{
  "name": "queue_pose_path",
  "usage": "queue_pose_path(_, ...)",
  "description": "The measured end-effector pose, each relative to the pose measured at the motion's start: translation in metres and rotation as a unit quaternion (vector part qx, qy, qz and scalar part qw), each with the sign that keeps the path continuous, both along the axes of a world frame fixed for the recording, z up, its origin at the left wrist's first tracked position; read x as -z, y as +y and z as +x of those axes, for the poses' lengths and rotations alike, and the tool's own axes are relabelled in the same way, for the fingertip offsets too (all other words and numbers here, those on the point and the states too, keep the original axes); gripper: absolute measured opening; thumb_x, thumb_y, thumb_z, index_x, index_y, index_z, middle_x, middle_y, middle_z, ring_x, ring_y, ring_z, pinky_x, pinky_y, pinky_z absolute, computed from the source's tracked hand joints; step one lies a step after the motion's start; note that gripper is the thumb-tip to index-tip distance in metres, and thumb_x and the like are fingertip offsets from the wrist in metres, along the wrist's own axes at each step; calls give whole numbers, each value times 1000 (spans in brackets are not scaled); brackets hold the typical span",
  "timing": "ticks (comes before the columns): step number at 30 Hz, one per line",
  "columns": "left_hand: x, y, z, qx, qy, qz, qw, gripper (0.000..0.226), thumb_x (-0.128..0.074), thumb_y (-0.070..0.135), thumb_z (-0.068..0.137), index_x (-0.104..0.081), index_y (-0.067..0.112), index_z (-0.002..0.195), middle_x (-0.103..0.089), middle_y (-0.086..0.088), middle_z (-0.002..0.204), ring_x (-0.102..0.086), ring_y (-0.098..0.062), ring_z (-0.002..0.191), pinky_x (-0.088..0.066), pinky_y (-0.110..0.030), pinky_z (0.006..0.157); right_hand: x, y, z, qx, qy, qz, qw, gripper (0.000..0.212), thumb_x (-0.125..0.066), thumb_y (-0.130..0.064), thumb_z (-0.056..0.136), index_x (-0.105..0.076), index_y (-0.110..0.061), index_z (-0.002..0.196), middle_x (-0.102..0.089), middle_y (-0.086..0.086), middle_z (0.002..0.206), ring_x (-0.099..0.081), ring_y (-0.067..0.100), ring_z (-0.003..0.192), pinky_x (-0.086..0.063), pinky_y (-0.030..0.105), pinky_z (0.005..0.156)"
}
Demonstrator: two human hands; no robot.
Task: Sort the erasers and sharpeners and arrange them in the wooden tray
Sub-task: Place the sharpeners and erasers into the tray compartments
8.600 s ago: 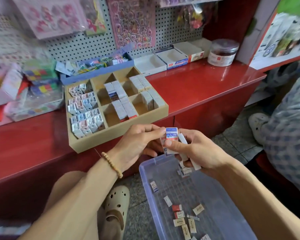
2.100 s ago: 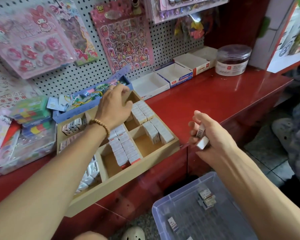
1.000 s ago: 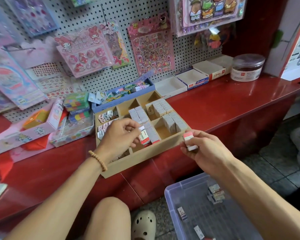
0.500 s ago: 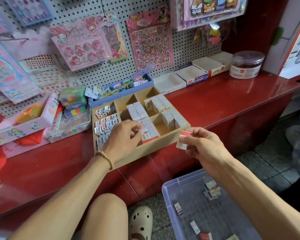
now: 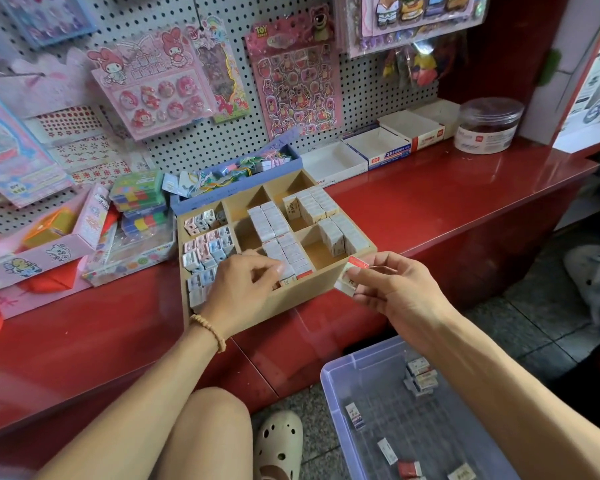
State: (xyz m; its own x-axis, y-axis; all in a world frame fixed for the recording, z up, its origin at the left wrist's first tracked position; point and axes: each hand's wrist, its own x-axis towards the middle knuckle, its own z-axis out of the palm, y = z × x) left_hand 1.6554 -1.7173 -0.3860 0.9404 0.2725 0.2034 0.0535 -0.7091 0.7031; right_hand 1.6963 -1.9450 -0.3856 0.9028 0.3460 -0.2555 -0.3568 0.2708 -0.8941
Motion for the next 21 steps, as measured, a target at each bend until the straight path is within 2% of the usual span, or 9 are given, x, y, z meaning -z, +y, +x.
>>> queue_pose_path(3, -2, 3, 6, -20, 31, -55, 998, 12, -76, 18, 84, -75, 30, 83, -66, 9, 71, -67, -13, 70, -59, -42, 80, -1, 0, 0, -4, 1, 5, 1000, 15, -75, 2, 81, -64, -8, 85, -71, 8, 77, -63, 11, 61, -58, 24, 65)
queue_pose_path(6, -4, -1, 10, -33, 63, -12, 997, 13, -81, 19, 78, -71, 25, 82, -65, 5, 68, -58, -4, 60, -53, -27, 71, -3, 4, -1, -6, 26, 51, 998, 19, -70, 10, 82, -61, -5, 88, -69, 16, 86, -67, 15, 65, -59, 22, 66)
queue_pose_path(8, -10, -5, 11, -40, 69, 43, 996, 13, -82, 21, 77, -71, 24, 83, -66, 7, 70, -58, -2, 61, -52, -25, 71, -2, 8, -3, 5, 37, 80, 996, 23, -65, 14, 84, -61, -4, 98, -66, 17, 85, -63, 18, 63, -59, 22, 63)
queue_pose_path(10, -15, -11, 8, -45, 44, 84, 994, 11, -80, 24, 78, -71, 24, 84, -65, 9, 71, -58, -4, 62, -52, -25, 69, 0, 11, -7, 2, 25, 62, 998, 27, -62, 12, 87, -65, -5, 108, -63, 13, 79, -57, 19, 63, -56, 25, 61)
queue_pose_path(12, -21, -19, 3, -15, 12, 5, 1000, 5, -74, 24, 84, -72, 21, 82, -67, 5, 71, -61, -5, 59, -53, -25, 63, 1, 15, -11, -12, 4, 34, 999, 26, -63, 5, 89, -67, -8, 111, -67, 10, 79, -59, 17, 65, -55, 25, 59)
queue_pose_path(14, -25, -27, -3, 37, 34, -121, 991, 7, -70, 25, 89, -72, 21, 84, -71, -3, 76, -67, -12, 60, -53, -28, 55, 4, 19, -15, -12, -14, 18, 1000, 17, -68, -2, 89, -66, -11, 104, -71, 8, 84, -63, 14, 68, -53, 24, 58)
queue_pose_path(15, -26, -30, -6, 64, 47, -153, 985, 3, -70, 23, 89, -72, 21, 87, -72, -4, 79, -69, -15, 62, -53, -29, 53, 6, 21, -18, -10, -23, 9, 1000, 14, -71, -6, 88, -65, -14, 99, -71, 8, 85, -64, 13, 69, -52, 24, 58)
queue_pose_path(17, -27, -31, -11, 95, 45, -189, 976, 10, -74, 14, 86, -70, 21, 92, -74, -6, 81, -71, -19, 66, -53, -28, 52, 6, 28, -23, -17, -44, -10, 999, 15, -75, -11, 86, -63, -13, 95, -69, 10, 84, -64, 13, 71, -50, 24, 57)
queue_pose_path(21, -32, -13, -15, 94, 39, -239, 966, 21, -73, -2, 82, -69, 15, 92, -69, -10, 83, -70, -21, 65, -53, -24, 52, 2, 49, -29, -40, -101, -53, 993, 23, -76, -8, 84, -59, 0, 97, -69, 23, 82, -62, 18, 70, -49, 24, 57)
